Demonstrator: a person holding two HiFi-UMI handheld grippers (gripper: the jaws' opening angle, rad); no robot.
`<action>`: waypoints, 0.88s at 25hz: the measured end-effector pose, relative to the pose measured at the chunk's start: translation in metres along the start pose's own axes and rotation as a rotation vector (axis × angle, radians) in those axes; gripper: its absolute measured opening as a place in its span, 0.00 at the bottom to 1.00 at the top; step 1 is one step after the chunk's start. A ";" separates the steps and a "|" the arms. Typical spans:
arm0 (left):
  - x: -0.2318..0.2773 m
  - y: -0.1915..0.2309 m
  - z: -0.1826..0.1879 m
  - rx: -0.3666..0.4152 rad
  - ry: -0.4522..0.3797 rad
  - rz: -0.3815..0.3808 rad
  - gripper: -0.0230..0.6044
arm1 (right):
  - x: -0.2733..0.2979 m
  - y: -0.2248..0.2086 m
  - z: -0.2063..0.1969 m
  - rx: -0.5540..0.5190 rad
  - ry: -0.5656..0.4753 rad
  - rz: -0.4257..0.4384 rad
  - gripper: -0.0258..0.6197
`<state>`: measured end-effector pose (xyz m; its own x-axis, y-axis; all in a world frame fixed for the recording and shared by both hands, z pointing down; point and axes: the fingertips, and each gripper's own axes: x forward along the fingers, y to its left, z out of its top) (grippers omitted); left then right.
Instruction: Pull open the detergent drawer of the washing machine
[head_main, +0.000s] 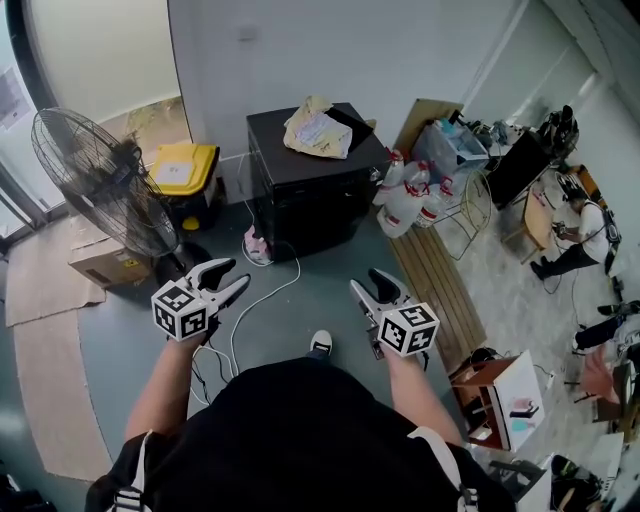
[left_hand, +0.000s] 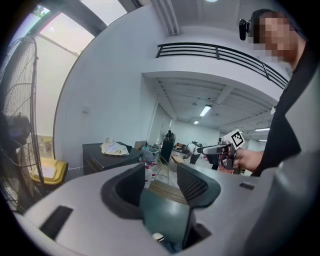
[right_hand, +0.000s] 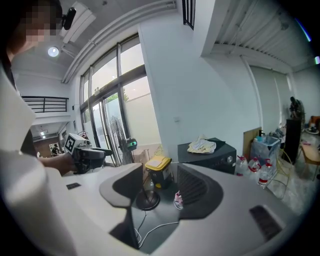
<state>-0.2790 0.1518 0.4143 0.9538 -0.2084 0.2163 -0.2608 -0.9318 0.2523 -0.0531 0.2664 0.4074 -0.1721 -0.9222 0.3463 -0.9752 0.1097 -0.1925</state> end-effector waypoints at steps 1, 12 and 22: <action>0.003 0.000 0.000 0.000 0.001 0.001 0.36 | 0.001 -0.003 0.001 0.001 -0.001 0.000 0.38; 0.043 0.013 0.002 -0.013 0.025 0.026 0.36 | 0.021 -0.051 0.004 0.029 0.007 0.011 0.38; 0.088 0.039 0.013 -0.035 0.026 0.060 0.36 | 0.055 -0.096 0.025 0.016 0.031 0.036 0.38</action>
<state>-0.2028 0.0935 0.4308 0.9323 -0.2555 0.2560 -0.3229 -0.9068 0.2711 0.0348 0.1963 0.4222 -0.2112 -0.9057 0.3675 -0.9660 0.1362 -0.2196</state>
